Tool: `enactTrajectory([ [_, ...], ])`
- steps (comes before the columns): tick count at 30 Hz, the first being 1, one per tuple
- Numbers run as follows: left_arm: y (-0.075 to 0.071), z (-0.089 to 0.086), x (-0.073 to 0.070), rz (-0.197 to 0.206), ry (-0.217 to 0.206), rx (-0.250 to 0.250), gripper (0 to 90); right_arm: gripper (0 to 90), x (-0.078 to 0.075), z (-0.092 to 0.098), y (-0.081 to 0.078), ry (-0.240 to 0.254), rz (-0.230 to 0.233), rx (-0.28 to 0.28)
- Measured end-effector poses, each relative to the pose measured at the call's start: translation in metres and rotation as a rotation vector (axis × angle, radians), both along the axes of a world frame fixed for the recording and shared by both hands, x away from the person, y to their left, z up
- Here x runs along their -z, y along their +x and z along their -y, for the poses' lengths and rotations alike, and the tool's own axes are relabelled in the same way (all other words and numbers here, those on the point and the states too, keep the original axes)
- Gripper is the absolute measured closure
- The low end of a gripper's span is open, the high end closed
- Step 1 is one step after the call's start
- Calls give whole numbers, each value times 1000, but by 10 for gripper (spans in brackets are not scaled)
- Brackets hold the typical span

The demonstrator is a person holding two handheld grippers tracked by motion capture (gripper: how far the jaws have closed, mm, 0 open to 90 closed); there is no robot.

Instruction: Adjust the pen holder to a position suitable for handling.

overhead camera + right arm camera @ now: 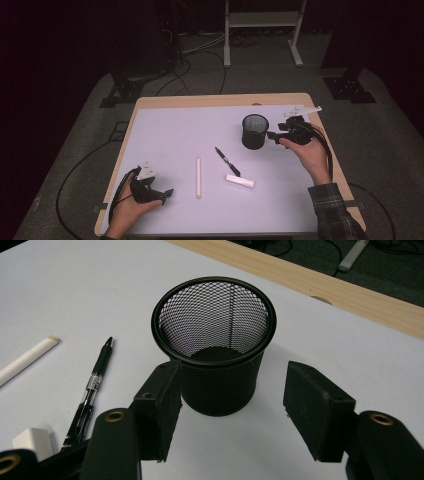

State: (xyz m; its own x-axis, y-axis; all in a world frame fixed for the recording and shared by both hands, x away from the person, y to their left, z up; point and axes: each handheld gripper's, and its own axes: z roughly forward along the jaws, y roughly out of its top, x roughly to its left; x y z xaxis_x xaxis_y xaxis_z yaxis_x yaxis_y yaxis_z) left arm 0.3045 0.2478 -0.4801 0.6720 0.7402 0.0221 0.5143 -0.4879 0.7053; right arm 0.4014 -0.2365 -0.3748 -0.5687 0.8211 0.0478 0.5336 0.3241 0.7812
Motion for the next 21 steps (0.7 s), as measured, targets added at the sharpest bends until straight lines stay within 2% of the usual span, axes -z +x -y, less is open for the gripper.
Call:
enactTrajectory([
  [21, 0, 0, 0, 1, -5, -2, 0, 432, -9, -3, 29, 6, -40, 12],
])
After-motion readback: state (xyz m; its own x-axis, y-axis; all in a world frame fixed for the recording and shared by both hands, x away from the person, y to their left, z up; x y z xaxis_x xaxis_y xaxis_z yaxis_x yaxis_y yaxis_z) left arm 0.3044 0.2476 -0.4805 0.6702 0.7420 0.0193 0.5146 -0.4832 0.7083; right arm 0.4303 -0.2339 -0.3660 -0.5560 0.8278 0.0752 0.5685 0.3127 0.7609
